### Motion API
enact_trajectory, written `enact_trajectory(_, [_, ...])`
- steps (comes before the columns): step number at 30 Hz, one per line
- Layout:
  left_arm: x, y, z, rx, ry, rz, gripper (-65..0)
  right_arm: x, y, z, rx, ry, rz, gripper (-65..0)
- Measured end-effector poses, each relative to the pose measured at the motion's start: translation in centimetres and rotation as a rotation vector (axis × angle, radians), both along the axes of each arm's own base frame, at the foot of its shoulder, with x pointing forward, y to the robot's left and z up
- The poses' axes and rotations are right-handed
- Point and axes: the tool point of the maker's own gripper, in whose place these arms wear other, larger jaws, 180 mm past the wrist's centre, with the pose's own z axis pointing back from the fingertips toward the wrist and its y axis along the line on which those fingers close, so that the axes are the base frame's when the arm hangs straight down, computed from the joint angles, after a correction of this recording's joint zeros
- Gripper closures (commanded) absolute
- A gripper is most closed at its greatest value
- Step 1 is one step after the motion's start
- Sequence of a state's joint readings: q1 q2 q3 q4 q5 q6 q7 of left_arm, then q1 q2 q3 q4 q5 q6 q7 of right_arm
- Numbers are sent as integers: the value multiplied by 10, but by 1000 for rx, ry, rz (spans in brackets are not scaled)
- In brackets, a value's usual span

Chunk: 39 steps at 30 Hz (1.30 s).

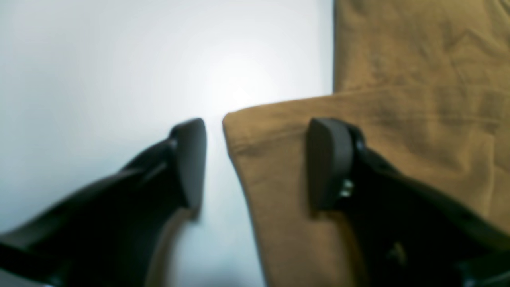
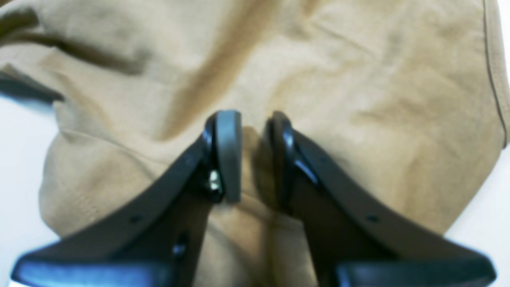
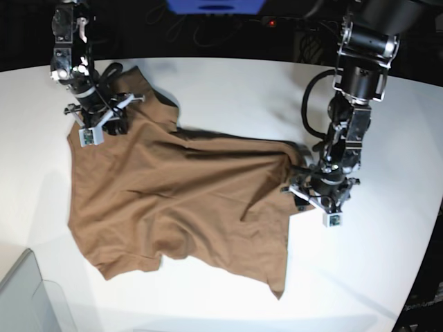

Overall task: Layout the t-shirt on the table in an organized manner, then fold the t-shirt properly
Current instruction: 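Pull the shirt hem with the left gripper away from the right gripper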

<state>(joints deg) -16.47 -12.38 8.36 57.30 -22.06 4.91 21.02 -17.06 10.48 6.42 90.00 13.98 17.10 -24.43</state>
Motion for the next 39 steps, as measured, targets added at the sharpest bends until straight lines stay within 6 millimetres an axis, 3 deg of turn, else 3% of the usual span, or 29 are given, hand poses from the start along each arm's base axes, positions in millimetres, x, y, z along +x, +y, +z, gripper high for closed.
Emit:
enact_trajectory(3, [-1,1,-1,-1,2,2,-176,0,-1,0,-1,-1,-3,-147])
enact_trajectory(7, [-3,0,0,-13,9,1,0,-2,-26,2,-18,5,-64,-150])
enact_trajectory(9, [-4,5,-1,-28,13,13,-4,-1,-33,3,-25,2,-82,-150])
enact_trajectory(13, [-20,43,1,-100,-2,149,-1,11,-35,1,-22,-2,-87,-150])
enact_trajectory(18, [-56,92,6,-194,-21,330,-1,21,-37,-4,0,-17,-107,-150])
enact_trajectory(23, [-89,128,23,-263,-93,461,-1,26,-36,-2,7,-27,-109,-151])
enact_trajectory(29, [-133,148,12,-375,-78,584,-1,26,-26,3,13,-19,-99,-157])
enact_trajectory(31, [-143,154,13,-392,-87,612,-1,22,-26,7,-3,-19,-89,-185])
enact_trajectory(34, [-151,163,13,-384,-91,637,-1,19,-23,20,-13,-49,-88,-245])
enact_trajectory(39, [-153,160,10,-395,-84,637,-1,9,-13,49,-23,-117,-58,-346])
